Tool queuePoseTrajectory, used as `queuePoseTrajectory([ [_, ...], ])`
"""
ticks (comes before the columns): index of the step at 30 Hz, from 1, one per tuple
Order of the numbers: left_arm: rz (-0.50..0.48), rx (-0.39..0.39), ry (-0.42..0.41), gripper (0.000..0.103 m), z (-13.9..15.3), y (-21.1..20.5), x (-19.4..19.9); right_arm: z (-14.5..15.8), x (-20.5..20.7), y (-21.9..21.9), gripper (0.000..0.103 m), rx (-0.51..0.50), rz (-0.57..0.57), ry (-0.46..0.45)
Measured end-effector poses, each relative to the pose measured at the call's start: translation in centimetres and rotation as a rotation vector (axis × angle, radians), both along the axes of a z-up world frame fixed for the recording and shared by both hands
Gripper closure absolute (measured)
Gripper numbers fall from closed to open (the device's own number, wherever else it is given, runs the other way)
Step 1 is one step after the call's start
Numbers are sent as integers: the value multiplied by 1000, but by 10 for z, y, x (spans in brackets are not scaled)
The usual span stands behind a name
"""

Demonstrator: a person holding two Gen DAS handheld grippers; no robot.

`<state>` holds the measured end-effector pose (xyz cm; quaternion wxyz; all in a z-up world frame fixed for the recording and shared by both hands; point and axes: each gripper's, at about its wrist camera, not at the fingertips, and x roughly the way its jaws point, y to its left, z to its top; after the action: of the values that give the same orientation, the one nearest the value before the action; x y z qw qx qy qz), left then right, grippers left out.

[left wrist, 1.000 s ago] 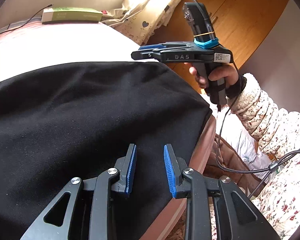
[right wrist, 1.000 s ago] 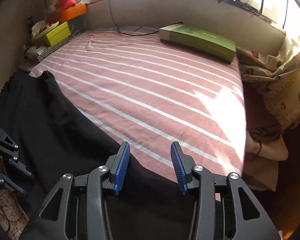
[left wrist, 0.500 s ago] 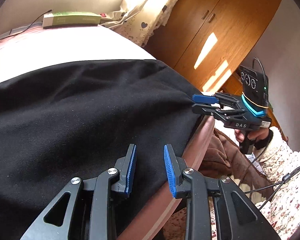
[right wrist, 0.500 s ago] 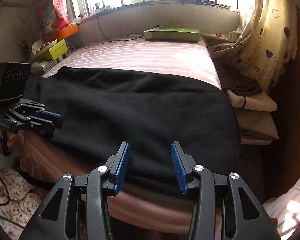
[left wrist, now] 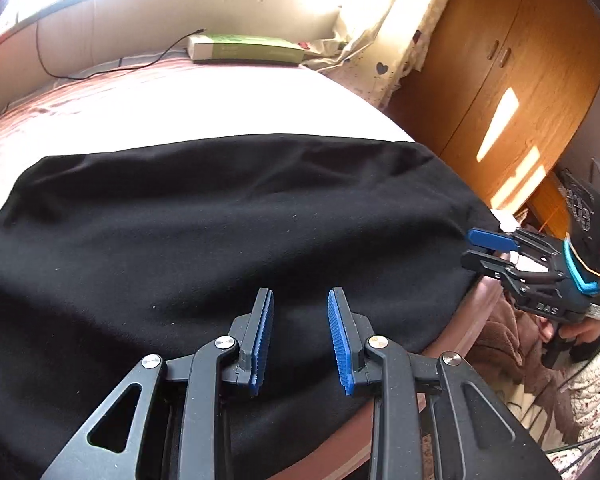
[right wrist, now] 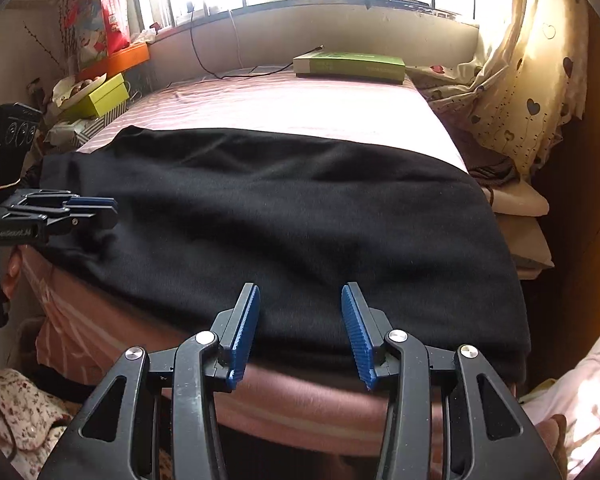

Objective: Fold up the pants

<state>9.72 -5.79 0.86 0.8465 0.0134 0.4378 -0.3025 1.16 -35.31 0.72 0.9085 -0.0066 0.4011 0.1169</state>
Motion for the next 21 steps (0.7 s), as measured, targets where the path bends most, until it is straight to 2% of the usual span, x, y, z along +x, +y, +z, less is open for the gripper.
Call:
queuePoseTrajectory([
  [3,21,34,-34,42,1,0,-4,11,-5,3,59,-1,-27,-6],
  [7,66,52,-47,42,-1,12,-12,23,20,31,59,100,-28,-51],
  [11,84,60,-75,42,-2,26,-23,1,42,72,58,46,-11,15],
  [12,88,63,-84,42,-1,31,-25,2,36,80,58,8,-12,-18],
  [14,107,77,-94,42,-1,40,-31,1,24,96,58,-18,65,1],
  [17,183,116,-101,42,-1,57,-36,6,13,116,58,-125,95,-16],
  [19,231,116,-108,42,-1,71,-37,16,14,125,58,-88,124,-51],
  [21,270,109,-102,42,-2,86,-39,21,23,133,58,-31,108,-51],
])
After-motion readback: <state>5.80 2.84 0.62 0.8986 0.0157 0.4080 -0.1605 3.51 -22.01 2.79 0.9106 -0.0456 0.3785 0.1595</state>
